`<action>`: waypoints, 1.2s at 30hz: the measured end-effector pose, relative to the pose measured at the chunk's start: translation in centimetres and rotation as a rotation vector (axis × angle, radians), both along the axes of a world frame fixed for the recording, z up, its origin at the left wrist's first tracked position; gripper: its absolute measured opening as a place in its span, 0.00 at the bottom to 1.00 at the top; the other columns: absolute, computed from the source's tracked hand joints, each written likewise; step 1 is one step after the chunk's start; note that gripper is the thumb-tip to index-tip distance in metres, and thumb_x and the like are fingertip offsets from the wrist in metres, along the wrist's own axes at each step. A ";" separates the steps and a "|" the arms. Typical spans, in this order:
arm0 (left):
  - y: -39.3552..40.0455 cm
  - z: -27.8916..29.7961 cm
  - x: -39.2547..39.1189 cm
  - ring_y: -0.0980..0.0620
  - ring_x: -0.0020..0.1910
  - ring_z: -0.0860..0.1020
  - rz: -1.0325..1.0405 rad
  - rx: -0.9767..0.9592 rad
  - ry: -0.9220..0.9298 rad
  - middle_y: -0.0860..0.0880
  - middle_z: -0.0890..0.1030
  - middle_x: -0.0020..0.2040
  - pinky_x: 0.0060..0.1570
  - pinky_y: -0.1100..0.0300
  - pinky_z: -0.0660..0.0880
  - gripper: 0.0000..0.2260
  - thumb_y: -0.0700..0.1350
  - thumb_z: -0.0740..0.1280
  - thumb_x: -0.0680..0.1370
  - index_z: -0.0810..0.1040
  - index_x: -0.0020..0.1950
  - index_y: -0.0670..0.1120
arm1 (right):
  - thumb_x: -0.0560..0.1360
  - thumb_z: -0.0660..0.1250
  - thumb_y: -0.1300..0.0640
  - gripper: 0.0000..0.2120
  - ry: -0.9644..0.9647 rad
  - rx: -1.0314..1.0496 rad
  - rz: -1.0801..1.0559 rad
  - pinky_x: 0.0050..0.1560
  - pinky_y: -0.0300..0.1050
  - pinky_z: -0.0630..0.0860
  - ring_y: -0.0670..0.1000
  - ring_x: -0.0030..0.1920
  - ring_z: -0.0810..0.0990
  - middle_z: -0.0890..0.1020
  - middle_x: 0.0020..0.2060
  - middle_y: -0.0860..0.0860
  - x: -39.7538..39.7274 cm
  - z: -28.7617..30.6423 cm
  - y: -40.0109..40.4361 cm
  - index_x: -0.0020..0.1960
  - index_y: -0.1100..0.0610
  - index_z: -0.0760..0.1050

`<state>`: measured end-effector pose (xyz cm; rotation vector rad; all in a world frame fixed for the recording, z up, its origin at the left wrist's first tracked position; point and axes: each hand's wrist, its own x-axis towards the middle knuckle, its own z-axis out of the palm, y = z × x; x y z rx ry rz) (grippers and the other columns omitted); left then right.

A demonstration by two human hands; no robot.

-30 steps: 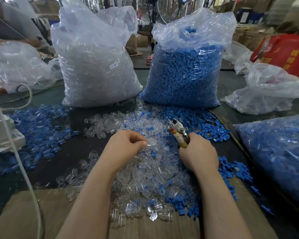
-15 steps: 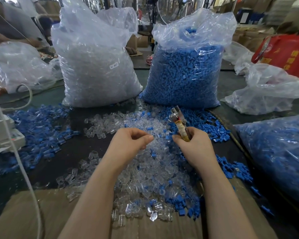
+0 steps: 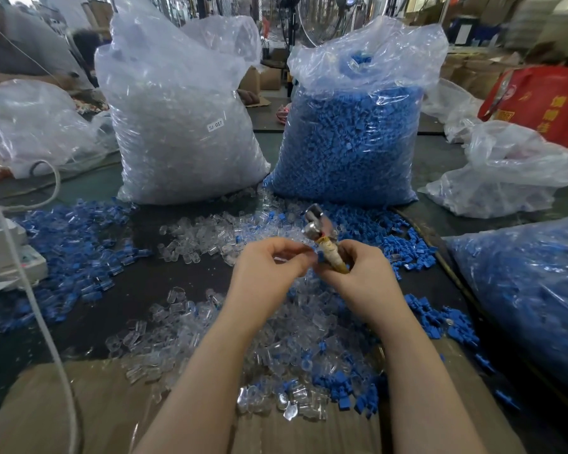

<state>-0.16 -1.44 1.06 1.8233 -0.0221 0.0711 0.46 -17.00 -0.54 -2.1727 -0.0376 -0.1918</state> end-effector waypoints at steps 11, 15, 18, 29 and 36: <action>-0.2 -0.1 0.0 0.56 0.36 0.83 0.084 -0.077 0.083 0.51 0.85 0.35 0.41 0.58 0.80 0.04 0.47 0.73 0.76 0.84 0.44 0.47 | 0.74 0.72 0.51 0.09 -0.092 0.079 0.053 0.34 0.49 0.69 0.45 0.31 0.71 0.76 0.29 0.45 -0.3 0.0 0.7 0.39 0.52 0.75; -0.1 0.0 0.0 0.58 0.31 0.80 0.055 -0.281 0.141 0.48 0.84 0.33 0.33 0.67 0.77 0.10 0.48 0.72 0.75 0.83 0.47 0.41 | 0.75 0.72 0.55 0.08 -0.140 0.226 0.029 0.32 0.43 0.69 0.44 0.28 0.69 0.74 0.28 0.47 -0.3 -0.1 0.7 0.42 0.57 0.75; 0.2 0.2 -0.2 0.58 0.29 0.79 0.067 -0.420 0.195 0.49 0.83 0.33 0.30 0.67 0.75 0.15 0.53 0.72 0.71 0.83 0.48 0.42 | 0.75 0.72 0.57 0.08 -0.163 0.287 0.014 0.28 0.33 0.66 0.41 0.26 0.67 0.72 0.26 0.43 -0.2 -0.2 0.6 0.40 0.56 0.74; 0.4 0.4 0.0 0.59 0.22 0.73 0.160 -0.492 0.152 0.53 0.77 0.26 0.25 0.66 0.74 0.16 0.54 0.75 0.65 0.84 0.41 0.42 | 0.74 0.73 0.58 0.09 -0.182 0.324 0.038 0.28 0.34 0.64 0.42 0.27 0.65 0.70 0.26 0.45 -0.1 -0.3 0.8 0.41 0.60 0.75; 0.1 0.0 0.2 0.58 0.32 0.82 0.128 -0.400 0.096 0.50 0.84 0.32 0.34 0.66 0.78 0.03 0.38 0.72 0.76 0.82 0.49 0.43 | 0.76 0.71 0.56 0.09 -0.193 0.344 0.045 0.30 0.37 0.65 0.45 0.29 0.66 0.73 0.29 0.54 -0.1 -0.4 1.0 0.41 0.60 0.76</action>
